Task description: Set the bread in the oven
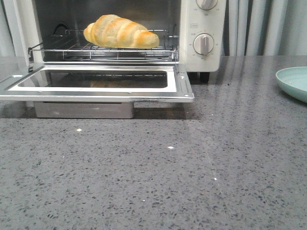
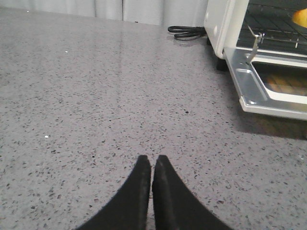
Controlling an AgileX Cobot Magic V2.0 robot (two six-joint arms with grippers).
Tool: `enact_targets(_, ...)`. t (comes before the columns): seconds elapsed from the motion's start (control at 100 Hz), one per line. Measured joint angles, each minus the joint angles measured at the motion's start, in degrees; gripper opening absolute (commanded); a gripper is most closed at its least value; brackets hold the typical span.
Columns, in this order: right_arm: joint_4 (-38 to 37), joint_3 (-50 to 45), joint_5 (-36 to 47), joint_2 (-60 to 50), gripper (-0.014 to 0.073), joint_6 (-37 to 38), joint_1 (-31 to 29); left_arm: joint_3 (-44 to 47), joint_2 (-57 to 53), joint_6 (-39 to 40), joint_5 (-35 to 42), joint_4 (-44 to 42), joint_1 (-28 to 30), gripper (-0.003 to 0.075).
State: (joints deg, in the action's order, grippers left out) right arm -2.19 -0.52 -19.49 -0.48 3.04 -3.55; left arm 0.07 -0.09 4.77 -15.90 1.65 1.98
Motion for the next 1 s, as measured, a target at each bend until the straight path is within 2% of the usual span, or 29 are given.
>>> enact_targets(0.28, 0.0, 0.0, 0.0, 0.0, -0.0048, 0.0, 0.0, 0.0, 0.0, -0.4, -1.7, -0.9, -1.7, -0.0021)
enact_targets(0.6, 0.0, 0.0, 0.0, 0.0, -0.0048, 0.0, 0.0, 0.0, 0.0, -8.4, -3.1, -1.1, -1.7, -0.0021)
enact_targets(1.0, 0.0, 0.0, 0.0, 0.0, -0.0048, 0.0, 0.0, 0.0, 0.0, -9.1, -3.2, -0.8, -1.7, -0.0021)
